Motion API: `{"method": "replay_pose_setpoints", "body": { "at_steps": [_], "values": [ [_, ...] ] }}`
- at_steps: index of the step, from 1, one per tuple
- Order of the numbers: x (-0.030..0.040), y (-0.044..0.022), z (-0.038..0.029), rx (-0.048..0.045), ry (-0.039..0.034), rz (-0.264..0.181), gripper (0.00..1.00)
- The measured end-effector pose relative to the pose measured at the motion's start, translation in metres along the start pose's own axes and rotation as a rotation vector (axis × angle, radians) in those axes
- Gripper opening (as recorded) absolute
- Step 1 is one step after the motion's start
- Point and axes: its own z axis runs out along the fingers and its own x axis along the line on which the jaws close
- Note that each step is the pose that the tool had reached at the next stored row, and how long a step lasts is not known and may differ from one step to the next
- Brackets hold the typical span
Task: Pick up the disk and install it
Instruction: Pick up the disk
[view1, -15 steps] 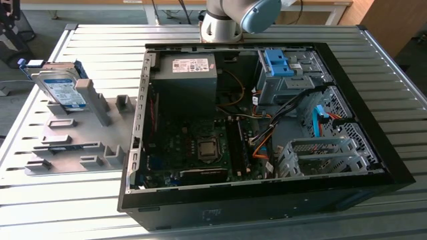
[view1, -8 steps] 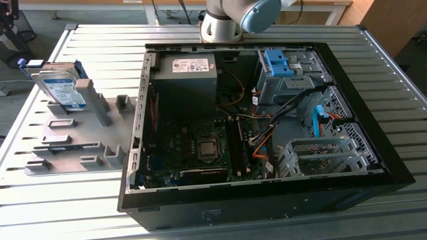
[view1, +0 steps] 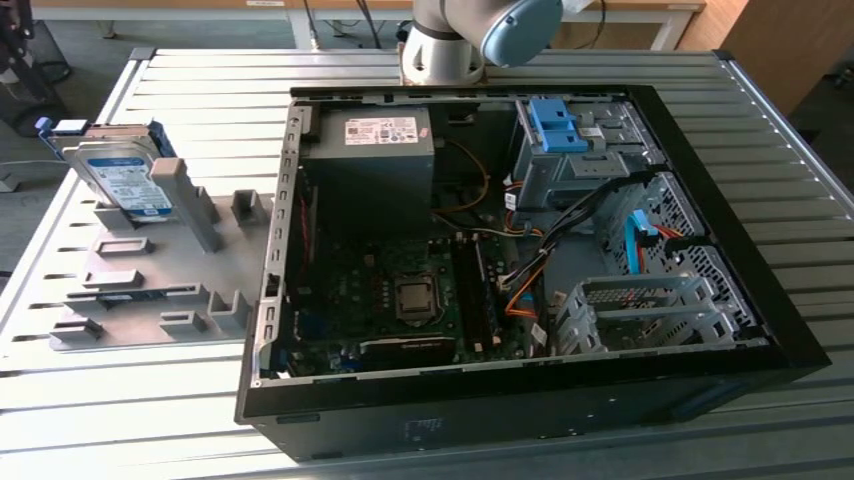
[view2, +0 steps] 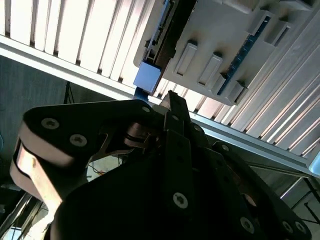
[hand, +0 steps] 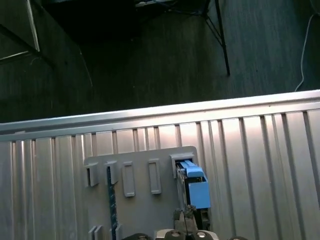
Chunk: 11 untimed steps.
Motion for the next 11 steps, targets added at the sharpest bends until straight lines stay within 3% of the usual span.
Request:
{"method": "replay_pose_setpoints", "body": {
  "at_steps": [5,11],
  "values": [
    [0.0000,0.0000,0.0005,-0.0011,0.0027,-0.077,0.11],
    [0.0000,0.0000,0.0005,-0.0011,0.0029,-0.080,0.11]
  ]
}}
